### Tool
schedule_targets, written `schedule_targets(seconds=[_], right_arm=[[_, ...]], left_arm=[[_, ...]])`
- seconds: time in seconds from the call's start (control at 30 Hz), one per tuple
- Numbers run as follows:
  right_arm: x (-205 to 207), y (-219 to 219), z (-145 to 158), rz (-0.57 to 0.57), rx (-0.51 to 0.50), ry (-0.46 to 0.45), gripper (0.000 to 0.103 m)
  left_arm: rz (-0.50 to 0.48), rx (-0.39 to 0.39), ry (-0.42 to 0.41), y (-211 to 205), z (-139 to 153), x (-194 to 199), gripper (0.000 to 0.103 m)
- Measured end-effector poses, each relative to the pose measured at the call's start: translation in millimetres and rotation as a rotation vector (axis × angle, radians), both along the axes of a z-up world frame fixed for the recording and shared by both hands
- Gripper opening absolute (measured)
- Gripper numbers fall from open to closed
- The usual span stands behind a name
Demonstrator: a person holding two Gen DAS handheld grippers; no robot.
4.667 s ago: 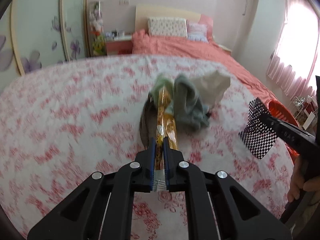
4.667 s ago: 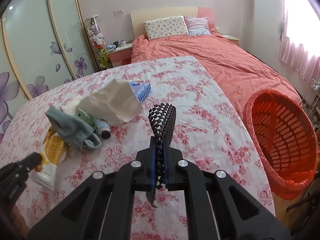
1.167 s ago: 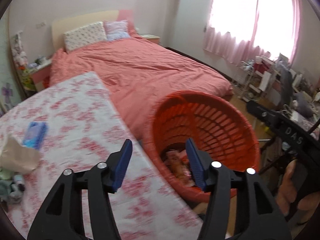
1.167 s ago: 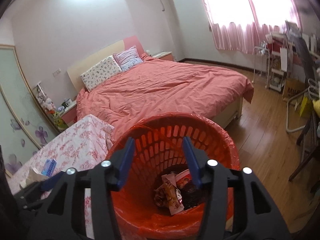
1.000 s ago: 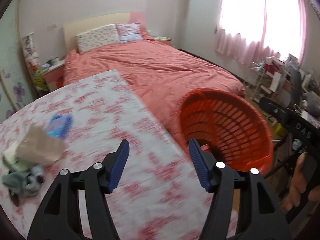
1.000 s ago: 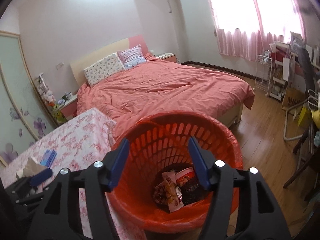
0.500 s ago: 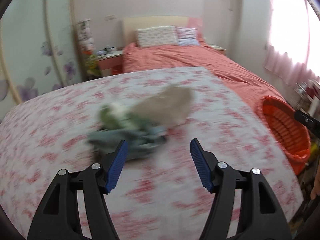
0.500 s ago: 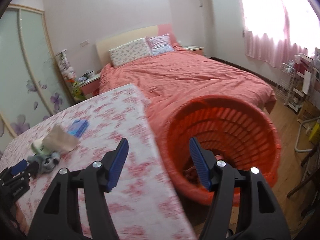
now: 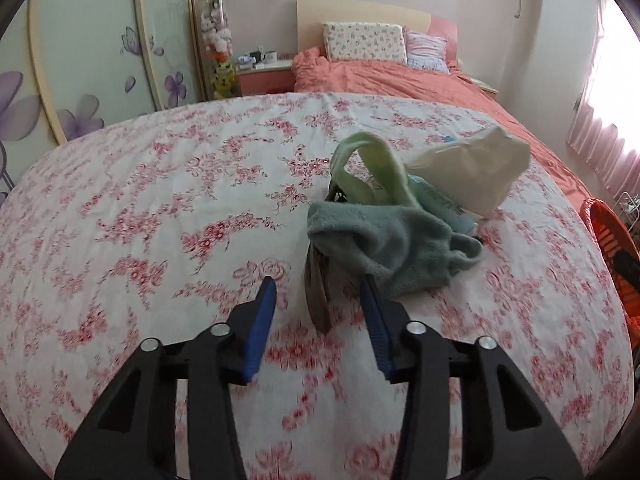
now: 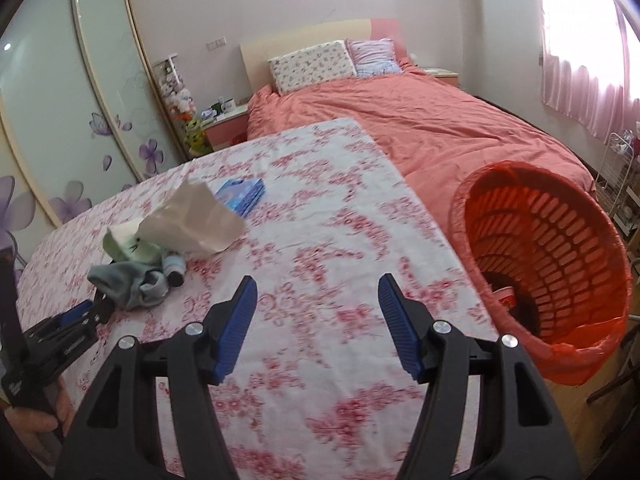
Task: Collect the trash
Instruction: 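Grasp the brown hair clip with left tool while right tool grasps the white tissue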
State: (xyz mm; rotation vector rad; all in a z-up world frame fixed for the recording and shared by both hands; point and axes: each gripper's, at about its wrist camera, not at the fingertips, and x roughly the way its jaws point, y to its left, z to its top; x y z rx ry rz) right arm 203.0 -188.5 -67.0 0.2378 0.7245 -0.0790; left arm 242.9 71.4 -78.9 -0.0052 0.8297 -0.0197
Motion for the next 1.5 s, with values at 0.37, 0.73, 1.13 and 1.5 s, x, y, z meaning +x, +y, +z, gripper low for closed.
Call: schedule_targets(seconds=[0.37,0.73,1.13,1.5], right_arm=[[10,22,-8,0.043,-0.022,0.032,0.062],[21,49,-9,0.105,-0.034,0.04,0.061],[87,77,9,0.111,0.013,-0.029,0.081],[138,108,1,0.158,-0.056,0.041,0.069]], left_arm=[[0.028,-0.015,0.02,12,-2,26,0.012],[0.153,-0.009,0.025,73,-2,16,0.012],[0.16,-0.051,0.04,82,-4,22,0.012],[0.159,-0.066,0.039,85,-5,21,0.012]])
